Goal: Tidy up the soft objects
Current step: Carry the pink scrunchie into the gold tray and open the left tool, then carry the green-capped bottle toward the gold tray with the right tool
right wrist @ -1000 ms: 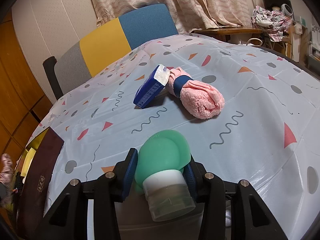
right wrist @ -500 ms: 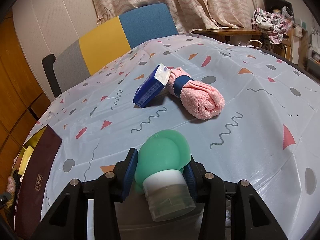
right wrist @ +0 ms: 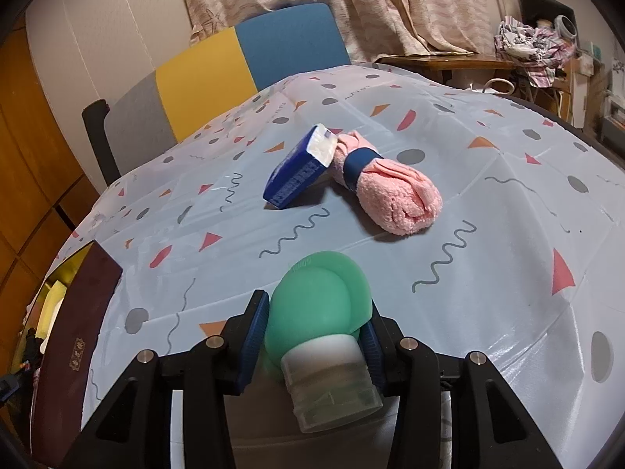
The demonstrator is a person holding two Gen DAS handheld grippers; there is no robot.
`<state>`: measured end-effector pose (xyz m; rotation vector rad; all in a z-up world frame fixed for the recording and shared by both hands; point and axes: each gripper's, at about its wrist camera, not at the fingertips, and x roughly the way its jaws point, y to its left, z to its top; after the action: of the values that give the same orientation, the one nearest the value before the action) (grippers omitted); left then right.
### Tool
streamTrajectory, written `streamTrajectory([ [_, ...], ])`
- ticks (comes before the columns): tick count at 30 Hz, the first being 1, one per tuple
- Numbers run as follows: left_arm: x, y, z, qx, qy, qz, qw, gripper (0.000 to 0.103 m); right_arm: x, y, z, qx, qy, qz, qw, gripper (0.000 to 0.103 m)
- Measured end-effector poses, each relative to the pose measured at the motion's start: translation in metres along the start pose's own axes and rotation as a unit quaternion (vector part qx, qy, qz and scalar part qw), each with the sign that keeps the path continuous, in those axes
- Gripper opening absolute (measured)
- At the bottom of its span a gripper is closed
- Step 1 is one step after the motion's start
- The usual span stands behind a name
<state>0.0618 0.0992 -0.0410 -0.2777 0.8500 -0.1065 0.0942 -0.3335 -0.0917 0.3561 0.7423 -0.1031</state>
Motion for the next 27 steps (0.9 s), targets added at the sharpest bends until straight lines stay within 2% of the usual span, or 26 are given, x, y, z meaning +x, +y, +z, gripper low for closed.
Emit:
streamTrajectory([
  [2,-0.006,-0.003,-0.002,0.003,-0.01,-0.01,0.9999,0.046,-0.003,0.002,0.0,0.002,0.001,0.001,1.0,0.046],
  [6,-0.01,-0.012,-0.004,0.019,-0.018,-0.016,0.9995,0.046,-0.014,0.008,-0.003,0.026,0.008,0.03,0.999,0.046],
  [12,-0.009,-0.025,-0.012,0.037,-0.009,-0.031,0.9988,0.046,-0.034,0.035,-0.007,0.024,0.012,0.081,0.996,0.046],
  [15,-0.009,-0.029,-0.015,0.04,-0.006,-0.034,0.9986,0.046,-0.045,0.057,-0.009,0.012,0.015,0.112,0.993,0.036],
  [18,-0.012,-0.028,-0.014,0.035,-0.015,-0.031,0.9988,0.046,-0.058,0.085,-0.01,-0.022,0.012,0.133,0.991,0.032],
  [21,-0.014,-0.025,-0.013,0.027,-0.017,-0.027,0.9991,0.046,-0.065,0.112,-0.01,-0.079,0.003,0.119,0.99,0.032],
  [23,-0.014,-0.022,-0.012,0.02,-0.016,-0.029,0.9993,0.046,-0.062,0.12,-0.011,-0.095,0.001,0.098,0.991,0.033],
  [24,-0.014,-0.021,-0.012,0.018,-0.015,-0.029,0.9993,0.046,-0.054,0.121,-0.011,-0.102,0.016,0.09,0.991,0.034],
  [26,-0.014,-0.021,-0.012,0.016,-0.014,-0.031,0.9993,0.046,-0.036,0.118,-0.014,-0.104,0.046,0.073,0.991,0.047],
  [27,-0.014,-0.021,-0.013,0.016,-0.014,-0.03,0.9993,0.046,-0.025,0.113,-0.017,-0.098,0.066,0.07,0.99,0.047],
])
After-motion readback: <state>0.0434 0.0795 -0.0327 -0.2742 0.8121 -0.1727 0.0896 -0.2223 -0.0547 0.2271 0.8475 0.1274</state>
